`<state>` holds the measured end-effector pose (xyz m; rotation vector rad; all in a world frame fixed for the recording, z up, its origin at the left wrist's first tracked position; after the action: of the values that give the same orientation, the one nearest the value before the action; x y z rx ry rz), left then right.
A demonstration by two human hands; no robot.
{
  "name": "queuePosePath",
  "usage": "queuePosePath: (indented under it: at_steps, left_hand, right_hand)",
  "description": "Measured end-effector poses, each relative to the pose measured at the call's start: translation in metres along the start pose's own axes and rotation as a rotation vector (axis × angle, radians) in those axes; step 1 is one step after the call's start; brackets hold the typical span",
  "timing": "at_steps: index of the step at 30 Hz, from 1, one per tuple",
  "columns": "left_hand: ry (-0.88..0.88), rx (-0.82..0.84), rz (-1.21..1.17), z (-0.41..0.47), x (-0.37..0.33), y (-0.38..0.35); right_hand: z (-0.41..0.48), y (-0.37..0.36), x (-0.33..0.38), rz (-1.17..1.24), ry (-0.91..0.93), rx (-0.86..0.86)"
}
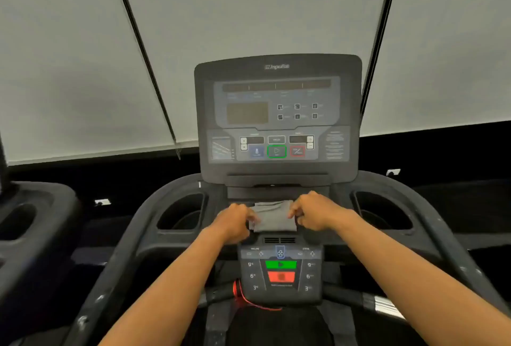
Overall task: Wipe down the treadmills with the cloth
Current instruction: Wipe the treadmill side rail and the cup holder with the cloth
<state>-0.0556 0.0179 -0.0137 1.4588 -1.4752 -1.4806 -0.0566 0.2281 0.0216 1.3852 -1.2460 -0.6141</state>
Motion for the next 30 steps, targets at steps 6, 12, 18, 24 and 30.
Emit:
queuePosePath:
  at_steps: [6, 12, 18, 24, 30]
  left_hand:
    - [-0.116, 0.114, 0.066, 0.039, 0.011, -0.016]
    - [-0.194, 0.112, 0.032, 0.059, 0.017, -0.024]
    - [-0.143, -0.019, -0.145, 0.066, 0.018, -0.018]
    - [0.150, -0.141, -0.729, 0.052, 0.033, 0.008]
    - [0.263, -0.269, -1.363, -0.014, 0.055, 0.030]
  right_hand:
    - [0.035, -0.020, -0.013, 0.069, -0.075, 0.063]
    - [0.052, -0.034, -0.010, 0.046, -0.081, 0.101]
    - [0.070, -0.035, 0.005, 0.031, -0.061, 0.206]
    - [0.096, -0.012, 0.033, -0.077, 0.047, 0.080]
    - [0.120, 0.021, 0.093, 0.034, 0.296, 0.167]
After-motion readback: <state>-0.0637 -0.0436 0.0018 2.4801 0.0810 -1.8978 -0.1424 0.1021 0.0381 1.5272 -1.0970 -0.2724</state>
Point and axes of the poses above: each hand's wrist, its own z-axis towards the middle knuckle, its own y-axis out of the back of the hand, x = y × z, the point moved 6 cm from there along z, towards the middle knuckle, and after that the axes turned 1 degree about -x, right-handed, at the moved point
